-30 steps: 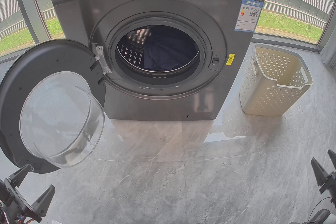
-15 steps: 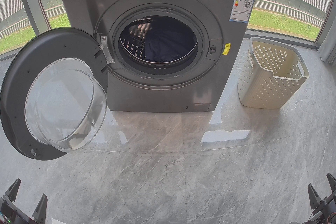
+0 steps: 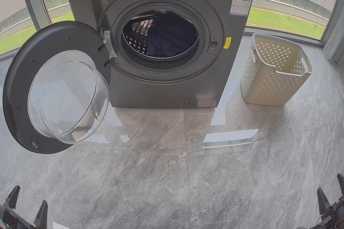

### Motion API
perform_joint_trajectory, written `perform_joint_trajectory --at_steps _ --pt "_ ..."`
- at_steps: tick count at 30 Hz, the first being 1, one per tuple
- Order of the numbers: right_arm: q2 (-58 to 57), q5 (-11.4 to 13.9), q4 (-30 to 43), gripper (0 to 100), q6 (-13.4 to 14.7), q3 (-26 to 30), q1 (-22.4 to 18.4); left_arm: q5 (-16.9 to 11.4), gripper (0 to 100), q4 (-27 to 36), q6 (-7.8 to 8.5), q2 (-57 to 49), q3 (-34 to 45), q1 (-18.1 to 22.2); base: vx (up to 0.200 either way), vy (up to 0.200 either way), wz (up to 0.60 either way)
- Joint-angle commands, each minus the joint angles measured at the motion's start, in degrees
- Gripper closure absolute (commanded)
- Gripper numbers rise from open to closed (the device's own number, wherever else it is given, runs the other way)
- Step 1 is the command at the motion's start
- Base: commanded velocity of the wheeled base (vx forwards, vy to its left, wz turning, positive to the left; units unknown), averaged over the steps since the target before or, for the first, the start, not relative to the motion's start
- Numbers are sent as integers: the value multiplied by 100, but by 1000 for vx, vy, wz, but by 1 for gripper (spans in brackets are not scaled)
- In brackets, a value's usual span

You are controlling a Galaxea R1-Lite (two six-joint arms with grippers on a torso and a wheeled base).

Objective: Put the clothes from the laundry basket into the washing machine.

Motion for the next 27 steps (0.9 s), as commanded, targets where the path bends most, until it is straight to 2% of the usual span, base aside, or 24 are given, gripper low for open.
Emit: perform_joint_trajectory --at_steps 1,5,8,20,27 --pt "-77 0 -5 0 4 101 2 18 0 -3 -34 -62 92 1 0 200 0" --pt "-77 0 -5 0 4 101 2 27 0 -3 -148 -62 92 1 0 200 0" --pt "-77 8 -5 0 4 101 2 27 0 -3 -166 -62 92 1 0 200 0" --pt "-77 -44 -5 0 4 101 -6 27 0 -11 -157 -62 92 1 0 0 0" --pt "-77 -44 -5 0 13 92 2 27 0 -11 -166 -62 92 1 0 0 514"
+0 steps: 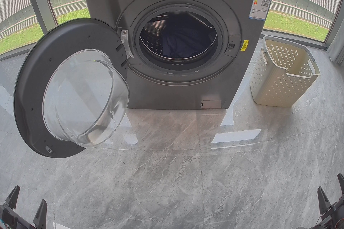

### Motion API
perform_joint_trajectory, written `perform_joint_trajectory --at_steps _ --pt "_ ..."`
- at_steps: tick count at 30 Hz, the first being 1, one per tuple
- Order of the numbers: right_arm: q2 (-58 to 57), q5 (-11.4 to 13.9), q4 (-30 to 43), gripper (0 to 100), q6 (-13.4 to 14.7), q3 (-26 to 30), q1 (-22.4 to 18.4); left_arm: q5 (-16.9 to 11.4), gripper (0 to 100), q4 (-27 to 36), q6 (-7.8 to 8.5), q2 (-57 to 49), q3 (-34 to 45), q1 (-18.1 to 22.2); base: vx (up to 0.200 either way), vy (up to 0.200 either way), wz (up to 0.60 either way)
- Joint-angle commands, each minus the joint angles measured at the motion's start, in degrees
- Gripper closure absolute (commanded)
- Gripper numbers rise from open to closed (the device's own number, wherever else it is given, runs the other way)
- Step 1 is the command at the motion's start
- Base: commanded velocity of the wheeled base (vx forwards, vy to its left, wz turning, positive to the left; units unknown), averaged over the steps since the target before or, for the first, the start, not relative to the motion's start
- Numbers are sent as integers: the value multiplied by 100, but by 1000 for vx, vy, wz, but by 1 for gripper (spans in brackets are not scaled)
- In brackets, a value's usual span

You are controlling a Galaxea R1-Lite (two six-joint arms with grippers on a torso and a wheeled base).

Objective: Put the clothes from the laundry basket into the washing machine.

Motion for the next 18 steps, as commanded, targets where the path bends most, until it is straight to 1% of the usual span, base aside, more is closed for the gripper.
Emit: perform_joint_trajectory --at_steps 1,5,17,18 --pt "-71 6 0 0 11 101 9 1 0 0 -4 -48 92 3 0 0 0" --pt "-71 6 0 0 11 101 9 1 0 8 -4 -48 92 3 0 0 0" --pt "-71 14 -9 0 11 101 9 1 0 0 5 -48 92 3 0 200 0" --pt "-71 6 0 0 11 101 9 1 0 0 5 -48 92 3 0 0 0"
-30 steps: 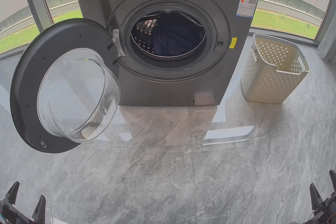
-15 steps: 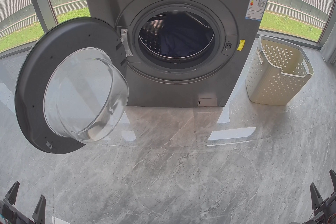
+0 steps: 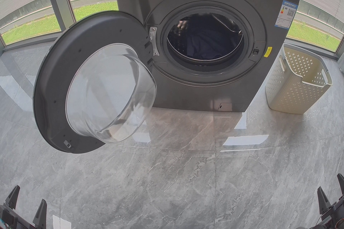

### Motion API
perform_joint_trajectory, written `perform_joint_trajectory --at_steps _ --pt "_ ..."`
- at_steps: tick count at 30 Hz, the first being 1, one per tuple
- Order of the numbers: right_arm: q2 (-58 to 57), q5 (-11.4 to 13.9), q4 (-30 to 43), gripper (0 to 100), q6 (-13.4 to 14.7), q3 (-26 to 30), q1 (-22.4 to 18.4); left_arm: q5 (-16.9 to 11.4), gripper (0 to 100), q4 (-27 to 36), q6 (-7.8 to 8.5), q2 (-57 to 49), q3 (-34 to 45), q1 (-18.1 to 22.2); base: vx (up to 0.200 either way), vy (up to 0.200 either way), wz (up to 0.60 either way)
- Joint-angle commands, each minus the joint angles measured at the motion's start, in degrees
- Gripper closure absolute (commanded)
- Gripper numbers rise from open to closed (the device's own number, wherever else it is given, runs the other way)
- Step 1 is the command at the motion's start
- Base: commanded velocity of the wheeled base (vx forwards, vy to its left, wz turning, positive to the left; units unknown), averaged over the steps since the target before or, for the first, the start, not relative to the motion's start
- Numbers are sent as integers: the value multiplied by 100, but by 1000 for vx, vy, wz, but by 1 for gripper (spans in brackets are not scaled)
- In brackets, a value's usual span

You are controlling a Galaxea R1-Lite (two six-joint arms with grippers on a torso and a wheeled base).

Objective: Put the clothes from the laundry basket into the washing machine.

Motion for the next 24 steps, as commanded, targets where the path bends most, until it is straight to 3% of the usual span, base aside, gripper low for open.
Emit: perform_joint_trajectory --at_steps 1,14,24 --pt "-74 8 0 0 0 92 -2 1 0 0 -3 -56 92 -4 0 0 0" --pt "-74 44 0 0 -18 92 -2 1 0 0 -3 -56 92 -4 0 0 -138" --pt "-74 44 0 0 -18 101 -2 -8 0 0 -3 -56 92 -4 0 200 0"
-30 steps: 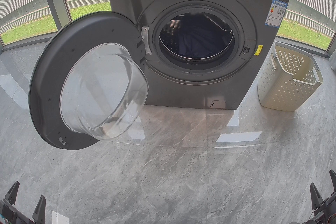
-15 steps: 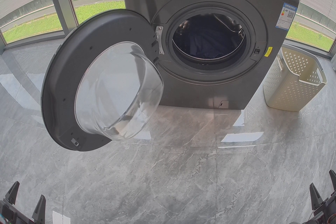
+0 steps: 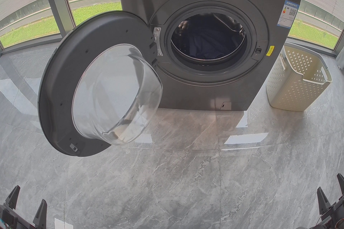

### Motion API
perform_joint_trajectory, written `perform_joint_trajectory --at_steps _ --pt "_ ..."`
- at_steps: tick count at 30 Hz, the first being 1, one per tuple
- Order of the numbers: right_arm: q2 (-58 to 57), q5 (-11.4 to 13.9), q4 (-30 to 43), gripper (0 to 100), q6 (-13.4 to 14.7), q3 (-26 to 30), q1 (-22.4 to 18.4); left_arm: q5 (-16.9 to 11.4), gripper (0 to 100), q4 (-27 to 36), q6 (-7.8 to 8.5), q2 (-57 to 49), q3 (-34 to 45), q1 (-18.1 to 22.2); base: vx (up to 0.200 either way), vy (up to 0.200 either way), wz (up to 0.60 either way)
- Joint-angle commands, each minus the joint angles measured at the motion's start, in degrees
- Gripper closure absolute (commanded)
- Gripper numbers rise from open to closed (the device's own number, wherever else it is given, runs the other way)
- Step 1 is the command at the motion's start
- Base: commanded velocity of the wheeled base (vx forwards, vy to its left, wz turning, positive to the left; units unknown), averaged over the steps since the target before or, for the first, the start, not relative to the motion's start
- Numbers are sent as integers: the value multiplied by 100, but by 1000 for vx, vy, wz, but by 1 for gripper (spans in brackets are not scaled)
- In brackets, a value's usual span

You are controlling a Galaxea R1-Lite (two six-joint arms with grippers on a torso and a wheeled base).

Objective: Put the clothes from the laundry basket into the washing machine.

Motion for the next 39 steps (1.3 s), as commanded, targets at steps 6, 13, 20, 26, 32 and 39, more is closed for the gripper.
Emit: perform_joint_trajectory --at_steps 6,13,20,26,32,39 --pt "-82 11 0 0 -10 92 2 -10 0 0 35 -64 92 -2 0 167 0" --pt "-82 2 0 0 -1 92 2 -10 0 0 53 -73 92 16 0 0 0" --pt "-82 11 0 0 -10 101 2 -2 0 0 44 -73 92 16 0 0 0" --pt "-82 2 0 0 -1 101 2 -46 0 -36 150 -55 -4 33 0 0 0" --pt "-82 11 0 0 -1 101 2 -98 0 -484 44 894 -1411 86 0 0 0" --pt "-82 2 0 0 -1 101 2 -924 0 -1635 0 3777 -2149 -46 0 0 0"
